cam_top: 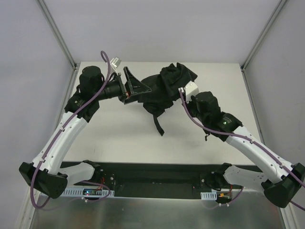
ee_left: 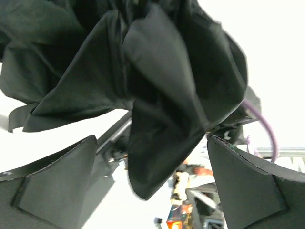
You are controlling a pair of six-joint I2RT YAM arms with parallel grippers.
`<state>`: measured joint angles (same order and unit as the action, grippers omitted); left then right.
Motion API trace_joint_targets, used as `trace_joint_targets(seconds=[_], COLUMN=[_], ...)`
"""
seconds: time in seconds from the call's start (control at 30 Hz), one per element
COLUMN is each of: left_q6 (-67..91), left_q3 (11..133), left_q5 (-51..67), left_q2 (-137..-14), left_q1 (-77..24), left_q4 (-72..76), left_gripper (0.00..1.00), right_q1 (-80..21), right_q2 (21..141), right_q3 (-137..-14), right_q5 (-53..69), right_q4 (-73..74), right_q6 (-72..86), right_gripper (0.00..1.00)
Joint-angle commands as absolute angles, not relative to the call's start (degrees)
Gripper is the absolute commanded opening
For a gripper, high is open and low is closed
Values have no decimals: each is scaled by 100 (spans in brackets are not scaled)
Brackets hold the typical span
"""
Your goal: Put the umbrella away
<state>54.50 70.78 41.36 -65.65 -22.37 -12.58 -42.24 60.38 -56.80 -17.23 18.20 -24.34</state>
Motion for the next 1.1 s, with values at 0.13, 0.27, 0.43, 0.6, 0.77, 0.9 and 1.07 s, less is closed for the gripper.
trace_joint_targets(seconds=[0.13,0.27,0.43,0.6,0.77,0.9,1.07], left_q6=[8424,9236,9299,9193,9132,8930,8850], left_q3=[7016,6829,7302,7673,7866,7937,7691], left_q5=[3315,2655,2988,3067,3111,3234,3462], left_q2=[-5953,-5555,-6256,-7169,-7769,-7936,-7980], left_q1=[-1969,-1960,-2004,-2363,-2725,-2733,-2742], left_q4=[-1310,-1310,-1205,-853,-721,-598,586], left_gripper=[99,99,99,99,99,98,40], right_q1=[-4140,-4157,-4271,-4719,-5316,-5721,-5950], right_q2=[6047,6091,6029,6020,6135,6170,6319], right_q3=[-6934,-7119,-7216,-7295,-7453,-7515,-7541], right_q5=[-1564,-1468,-1354,-1494,-1793,-2021,-2162], right_q4=[1916,2126,2329,2408,2558,2628,2848], right_q6=[-4060,-4332,-4368,-4333,-4412,-4465,-4351], right_gripper=[0,0,0,0,0,0,0])
